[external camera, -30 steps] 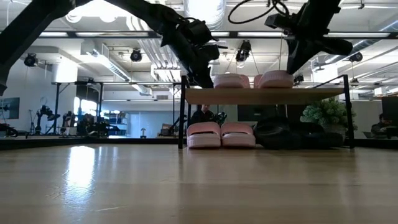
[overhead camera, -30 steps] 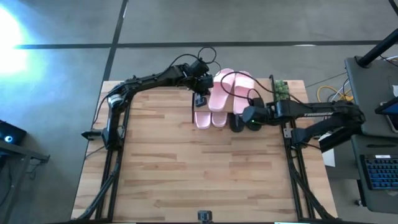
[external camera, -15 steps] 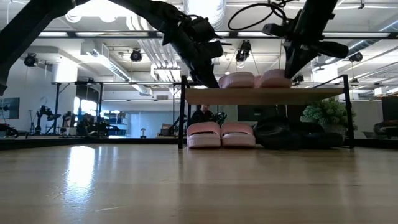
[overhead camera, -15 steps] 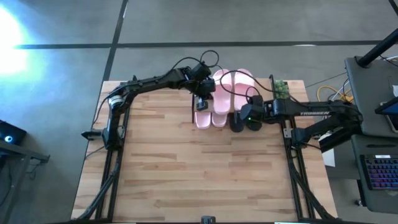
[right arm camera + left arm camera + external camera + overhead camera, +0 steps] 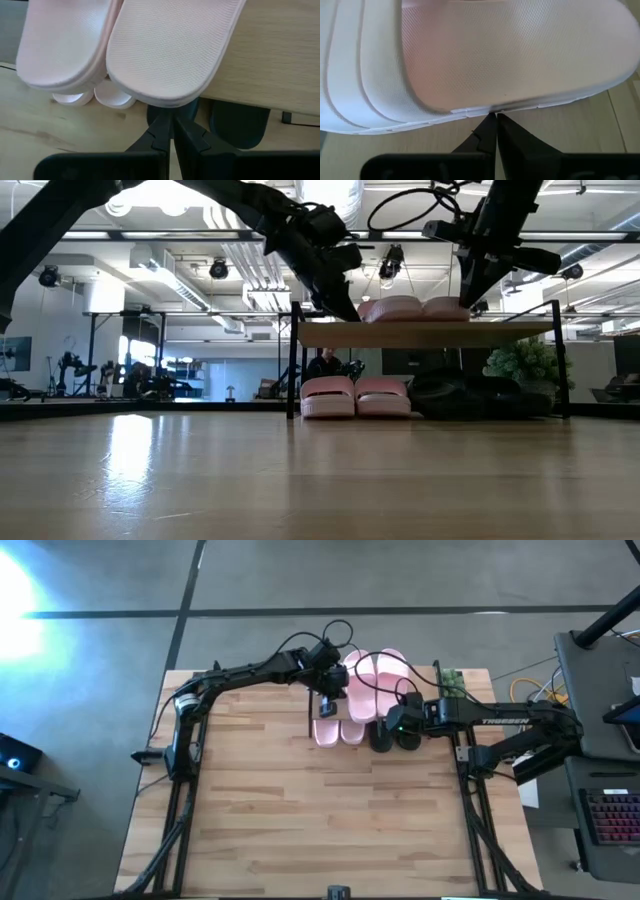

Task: Pick and place slides into the shelf
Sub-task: Adjust the pair of slippers, then return to Home Position

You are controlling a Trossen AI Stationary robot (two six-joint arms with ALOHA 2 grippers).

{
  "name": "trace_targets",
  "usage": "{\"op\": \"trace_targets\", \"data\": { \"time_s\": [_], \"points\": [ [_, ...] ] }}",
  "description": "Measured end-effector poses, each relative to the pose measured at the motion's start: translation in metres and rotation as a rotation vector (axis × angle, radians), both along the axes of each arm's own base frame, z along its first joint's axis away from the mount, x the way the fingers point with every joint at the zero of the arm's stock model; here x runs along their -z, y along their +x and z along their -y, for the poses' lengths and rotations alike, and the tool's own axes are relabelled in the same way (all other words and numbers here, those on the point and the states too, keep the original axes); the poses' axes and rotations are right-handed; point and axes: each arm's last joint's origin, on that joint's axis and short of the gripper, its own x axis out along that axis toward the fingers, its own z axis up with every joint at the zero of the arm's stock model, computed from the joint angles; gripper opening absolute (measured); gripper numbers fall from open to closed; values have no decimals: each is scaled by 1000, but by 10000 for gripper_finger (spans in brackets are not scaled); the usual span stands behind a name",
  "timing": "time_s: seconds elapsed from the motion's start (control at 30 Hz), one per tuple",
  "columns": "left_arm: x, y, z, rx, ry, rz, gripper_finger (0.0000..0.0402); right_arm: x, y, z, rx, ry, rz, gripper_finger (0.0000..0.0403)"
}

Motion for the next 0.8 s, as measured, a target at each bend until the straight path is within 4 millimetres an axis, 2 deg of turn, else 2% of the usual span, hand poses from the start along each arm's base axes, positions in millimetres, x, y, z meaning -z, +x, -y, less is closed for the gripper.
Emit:
{"op": "trace_targets", "data": {
  "time_s": [0.37, 0.6, 0.73, 0.8],
  "points": [
    [0, 2, -3, -18, 32, 29, 0, 0, 0, -5, -15, 37, 11, 13],
    [3, -5, -4, -105, 121, -93, 0, -4, 1, -18, -31, 47, 39, 13],
    [-10, -19, 2, -129, 106, -140, 0, -11, -1, -30, -40, 4, 75, 13],
    [-31, -28, 11, -116, 65, -69, 0, -17, -4, -38, -48, -55, 106, 13]
  ]
}}
